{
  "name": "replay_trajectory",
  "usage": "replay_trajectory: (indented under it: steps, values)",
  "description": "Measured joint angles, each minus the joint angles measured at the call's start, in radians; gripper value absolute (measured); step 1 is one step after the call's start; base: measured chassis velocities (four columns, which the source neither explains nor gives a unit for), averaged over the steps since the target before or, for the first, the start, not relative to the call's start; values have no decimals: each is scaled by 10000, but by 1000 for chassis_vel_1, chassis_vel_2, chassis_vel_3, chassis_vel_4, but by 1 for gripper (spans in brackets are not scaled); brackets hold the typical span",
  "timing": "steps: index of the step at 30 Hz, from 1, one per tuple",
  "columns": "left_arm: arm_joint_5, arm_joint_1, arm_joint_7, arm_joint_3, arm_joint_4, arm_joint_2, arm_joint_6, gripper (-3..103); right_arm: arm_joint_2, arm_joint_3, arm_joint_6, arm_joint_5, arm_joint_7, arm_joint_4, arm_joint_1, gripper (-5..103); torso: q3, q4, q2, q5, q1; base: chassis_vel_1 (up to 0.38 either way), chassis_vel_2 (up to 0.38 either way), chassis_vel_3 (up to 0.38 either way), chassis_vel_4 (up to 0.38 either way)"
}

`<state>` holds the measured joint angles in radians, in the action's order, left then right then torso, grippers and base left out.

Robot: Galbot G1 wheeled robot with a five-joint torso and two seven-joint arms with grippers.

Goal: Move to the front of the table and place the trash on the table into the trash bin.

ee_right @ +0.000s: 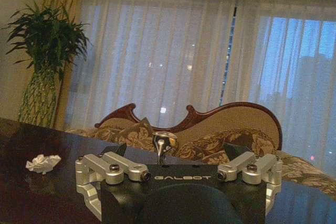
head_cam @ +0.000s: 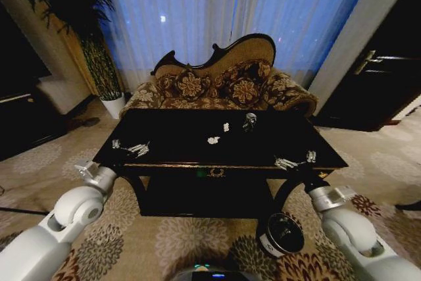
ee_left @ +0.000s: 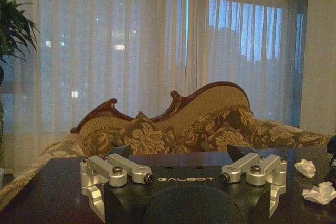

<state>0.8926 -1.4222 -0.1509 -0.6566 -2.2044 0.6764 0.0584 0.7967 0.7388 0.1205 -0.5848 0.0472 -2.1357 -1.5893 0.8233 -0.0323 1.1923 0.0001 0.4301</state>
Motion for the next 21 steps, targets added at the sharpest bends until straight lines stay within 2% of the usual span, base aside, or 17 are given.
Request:
replay_trajectory:
  steps: [9,14,21]
  values:
    - [-168,-926,672,-1396,592,209,-711,100,-971,-993,-251,-629,145,550,1218,100,0,1,0,-2,0,0,0,0,0]
    - [-129,-1308,897,-1930,953,282,-1011,100,-1191,-1388,-271,-700,153,794,1587,100,0,1,0,-1,1,0,0,0,0]
    - [-100,-1622,1037,-2199,1130,441,-1196,100,-1392,-2174,-304,-816,193,1279,2260,100,0,0,0,-2,0,0,0,0,0]
